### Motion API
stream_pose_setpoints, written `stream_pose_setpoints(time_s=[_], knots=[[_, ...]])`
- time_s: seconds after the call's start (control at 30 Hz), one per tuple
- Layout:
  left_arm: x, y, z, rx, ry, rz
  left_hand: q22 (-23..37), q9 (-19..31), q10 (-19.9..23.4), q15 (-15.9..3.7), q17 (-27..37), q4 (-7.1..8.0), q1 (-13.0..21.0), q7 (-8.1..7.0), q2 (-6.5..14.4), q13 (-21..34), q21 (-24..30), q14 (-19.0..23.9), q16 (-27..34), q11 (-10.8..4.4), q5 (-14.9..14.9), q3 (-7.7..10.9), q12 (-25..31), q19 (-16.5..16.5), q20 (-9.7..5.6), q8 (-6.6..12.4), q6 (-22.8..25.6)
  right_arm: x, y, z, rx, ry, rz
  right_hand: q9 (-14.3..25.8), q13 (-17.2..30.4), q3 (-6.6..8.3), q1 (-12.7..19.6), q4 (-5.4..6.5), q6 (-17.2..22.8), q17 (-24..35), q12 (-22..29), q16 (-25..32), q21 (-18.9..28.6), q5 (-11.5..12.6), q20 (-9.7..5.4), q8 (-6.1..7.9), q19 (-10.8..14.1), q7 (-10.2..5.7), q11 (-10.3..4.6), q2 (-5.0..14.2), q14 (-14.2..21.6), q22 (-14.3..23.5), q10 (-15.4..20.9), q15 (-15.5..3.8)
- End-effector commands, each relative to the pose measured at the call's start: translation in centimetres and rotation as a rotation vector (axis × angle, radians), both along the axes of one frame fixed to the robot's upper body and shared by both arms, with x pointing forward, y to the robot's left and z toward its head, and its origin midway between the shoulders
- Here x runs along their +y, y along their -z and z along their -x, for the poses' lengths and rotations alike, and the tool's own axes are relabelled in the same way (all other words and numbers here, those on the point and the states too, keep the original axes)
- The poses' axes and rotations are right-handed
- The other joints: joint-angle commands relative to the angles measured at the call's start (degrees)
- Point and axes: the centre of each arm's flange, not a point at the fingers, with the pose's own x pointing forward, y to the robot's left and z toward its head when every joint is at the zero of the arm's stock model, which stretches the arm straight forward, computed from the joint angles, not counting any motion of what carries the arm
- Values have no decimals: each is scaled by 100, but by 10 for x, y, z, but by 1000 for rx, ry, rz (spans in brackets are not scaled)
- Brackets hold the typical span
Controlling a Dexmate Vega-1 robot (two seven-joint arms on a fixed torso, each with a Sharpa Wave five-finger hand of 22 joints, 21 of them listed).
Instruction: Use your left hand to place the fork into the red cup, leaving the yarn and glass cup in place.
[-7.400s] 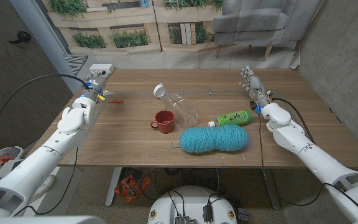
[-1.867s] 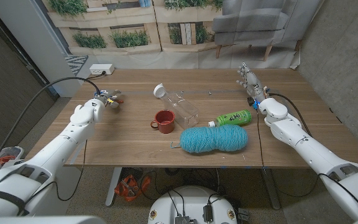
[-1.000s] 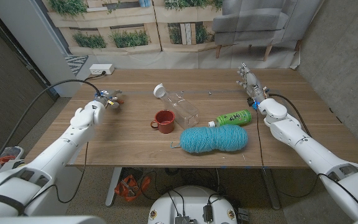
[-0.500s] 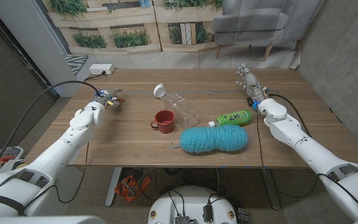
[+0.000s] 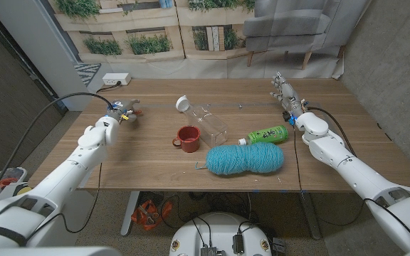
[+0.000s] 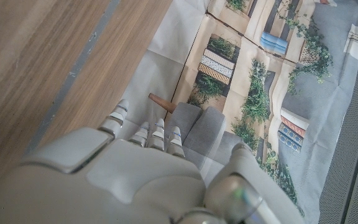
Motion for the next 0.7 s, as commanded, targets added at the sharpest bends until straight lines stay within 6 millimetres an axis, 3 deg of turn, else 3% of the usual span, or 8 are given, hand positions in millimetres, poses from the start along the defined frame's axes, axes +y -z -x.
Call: stream_pose_setpoints(time_s=[0.03,0.7], knots=[[-5,-10,13,-89,33,1,13,8,301,-741,27,-75,65,9,-44,77,38,97,54,-216,36,-27,89,92,-13,77,178,-2,-3,2,-8,0,2,29,14,18,19,-29,40,23,1,10,25,4,7,21,6,0,-2,45,13,11,64,-67],[-19,-29,36,-180,75,21,17,6,360,-791,15,-117,97,-9,-54,179,31,183,82,-216,60,-106,156,118,-34,46,205,-7,0,3,-6,5,-5,29,15,24,29,-43,41,22,2,10,26,2,6,21,8,0,1,49,13,10,68,-66]])
